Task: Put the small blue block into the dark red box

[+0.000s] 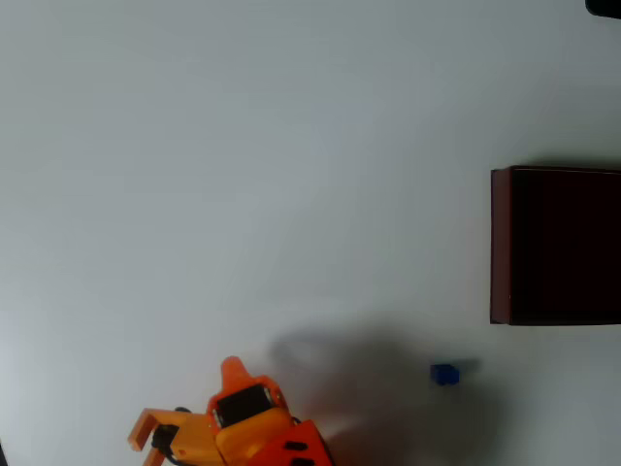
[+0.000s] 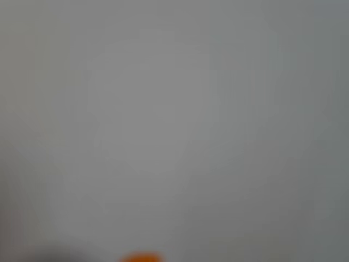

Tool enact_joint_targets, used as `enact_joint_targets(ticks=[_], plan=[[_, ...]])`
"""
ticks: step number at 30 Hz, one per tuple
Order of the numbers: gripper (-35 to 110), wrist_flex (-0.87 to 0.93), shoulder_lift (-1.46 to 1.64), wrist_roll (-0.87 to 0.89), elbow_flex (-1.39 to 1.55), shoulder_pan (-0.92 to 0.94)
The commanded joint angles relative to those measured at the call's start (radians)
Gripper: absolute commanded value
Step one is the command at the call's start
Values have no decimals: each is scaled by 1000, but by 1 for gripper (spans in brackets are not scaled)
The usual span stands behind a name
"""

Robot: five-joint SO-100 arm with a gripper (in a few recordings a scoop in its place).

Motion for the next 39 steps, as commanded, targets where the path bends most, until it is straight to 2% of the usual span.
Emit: enact_joint_targets(ticks=[1,19,23,30,34,39], plan=[[0,5,9,14,8,9],[0,5,9,18,8,14],[1,3,9,149,9,43],[11,-28,9,545,-112,77],[18,110,-28,690,-360,275],[24,278,-399,815,-735,543]])
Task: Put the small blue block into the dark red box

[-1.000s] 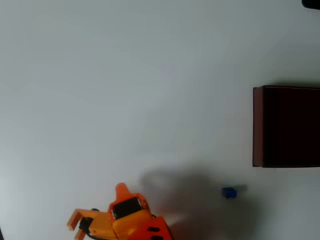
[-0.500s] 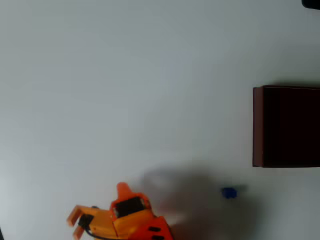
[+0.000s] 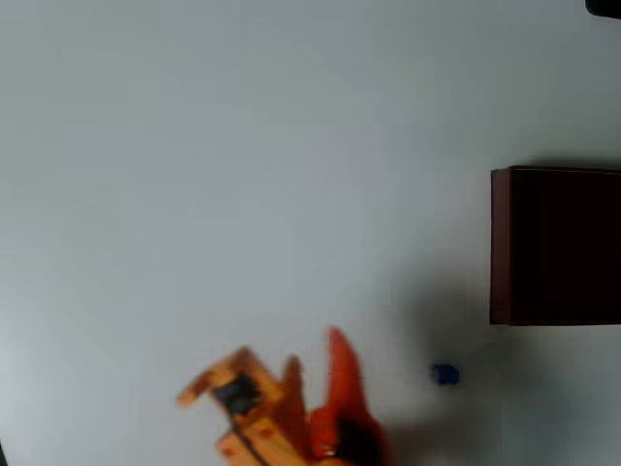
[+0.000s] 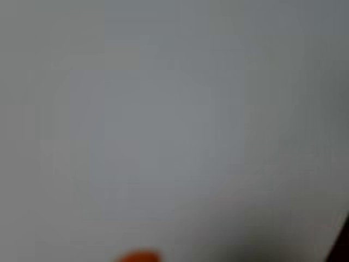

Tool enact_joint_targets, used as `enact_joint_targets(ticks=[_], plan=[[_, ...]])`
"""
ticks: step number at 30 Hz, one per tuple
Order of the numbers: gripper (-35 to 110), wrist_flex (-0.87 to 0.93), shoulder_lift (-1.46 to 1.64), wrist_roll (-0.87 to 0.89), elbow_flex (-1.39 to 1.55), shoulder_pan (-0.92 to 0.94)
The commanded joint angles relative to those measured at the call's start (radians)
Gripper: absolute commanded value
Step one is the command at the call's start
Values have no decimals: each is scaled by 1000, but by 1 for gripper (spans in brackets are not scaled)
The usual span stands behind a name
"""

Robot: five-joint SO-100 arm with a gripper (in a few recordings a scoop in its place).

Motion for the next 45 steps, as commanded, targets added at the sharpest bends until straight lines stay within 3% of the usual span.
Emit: enact_joint_targets(ticks=[1,10,14,17,26,30,36,45], plan=[[25,94,-241,107,-276,153],[29,135,-284,661,-365,222],[29,124,-275,785,-314,249],[29,104,-357,715,-279,327],[30,-127,-653,261,-176,558],[30,-130,-739,110,-216,652],[30,-140,-842,26,-219,713],[30,-124,-838,54,-164,753]])
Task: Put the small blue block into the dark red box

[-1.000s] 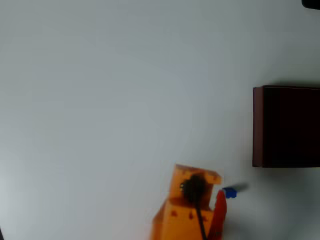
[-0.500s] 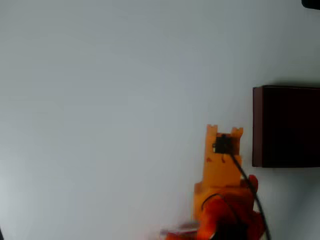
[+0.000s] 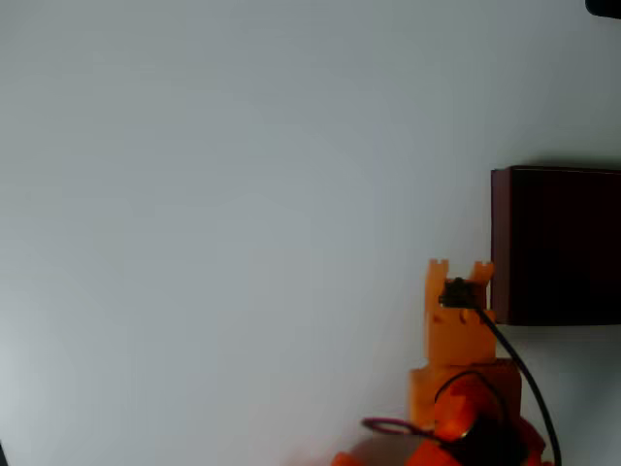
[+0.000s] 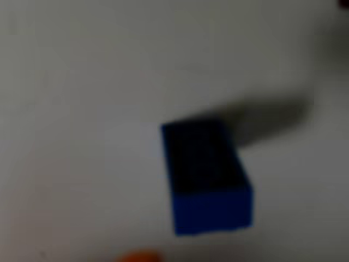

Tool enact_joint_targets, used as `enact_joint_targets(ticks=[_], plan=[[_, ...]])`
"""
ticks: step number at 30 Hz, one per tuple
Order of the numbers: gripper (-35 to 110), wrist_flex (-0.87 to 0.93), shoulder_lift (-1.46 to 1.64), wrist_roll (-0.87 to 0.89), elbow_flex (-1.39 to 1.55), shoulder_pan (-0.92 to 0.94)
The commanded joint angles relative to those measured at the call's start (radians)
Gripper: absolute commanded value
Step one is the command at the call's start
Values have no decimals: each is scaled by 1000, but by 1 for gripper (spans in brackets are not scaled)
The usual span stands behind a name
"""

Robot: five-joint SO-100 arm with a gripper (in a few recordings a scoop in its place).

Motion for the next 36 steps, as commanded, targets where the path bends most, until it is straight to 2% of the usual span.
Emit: enact_joint_targets(ticks=[1,20,36], plan=[[30,25,12,31,8,14],[30,-118,-28,94,158,-67],[30,-193,-138,67,153,-18]])
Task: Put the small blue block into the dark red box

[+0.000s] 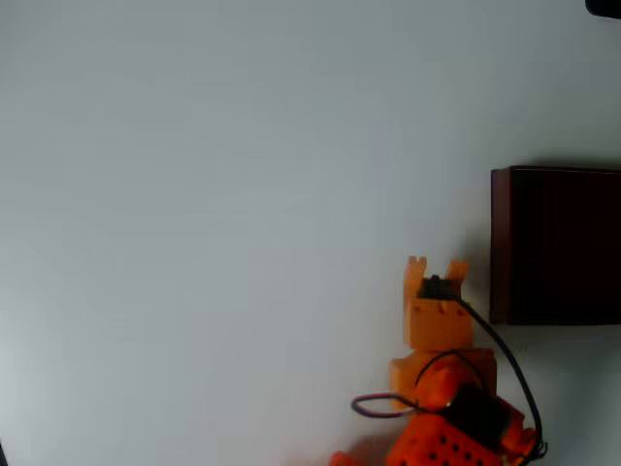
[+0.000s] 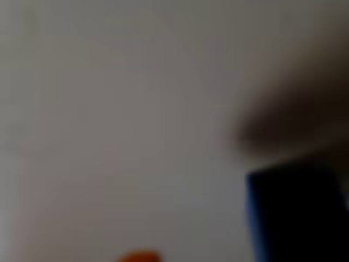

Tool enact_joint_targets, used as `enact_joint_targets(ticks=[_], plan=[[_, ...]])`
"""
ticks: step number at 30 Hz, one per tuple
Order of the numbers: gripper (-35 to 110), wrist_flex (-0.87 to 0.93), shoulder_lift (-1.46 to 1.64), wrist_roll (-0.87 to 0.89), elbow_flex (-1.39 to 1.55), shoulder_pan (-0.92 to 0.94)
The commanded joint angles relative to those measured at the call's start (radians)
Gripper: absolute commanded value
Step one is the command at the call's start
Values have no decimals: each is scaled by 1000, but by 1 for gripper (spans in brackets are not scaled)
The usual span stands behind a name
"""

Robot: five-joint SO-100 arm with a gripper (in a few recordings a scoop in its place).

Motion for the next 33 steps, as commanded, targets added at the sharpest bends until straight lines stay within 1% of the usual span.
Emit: enact_joint_targets(ticks=[1,14,33], plan=[[30,-11,-5,2,0,31],[29,-55,-71,-20,6,66],[29,-95,-71,-25,57,78]])
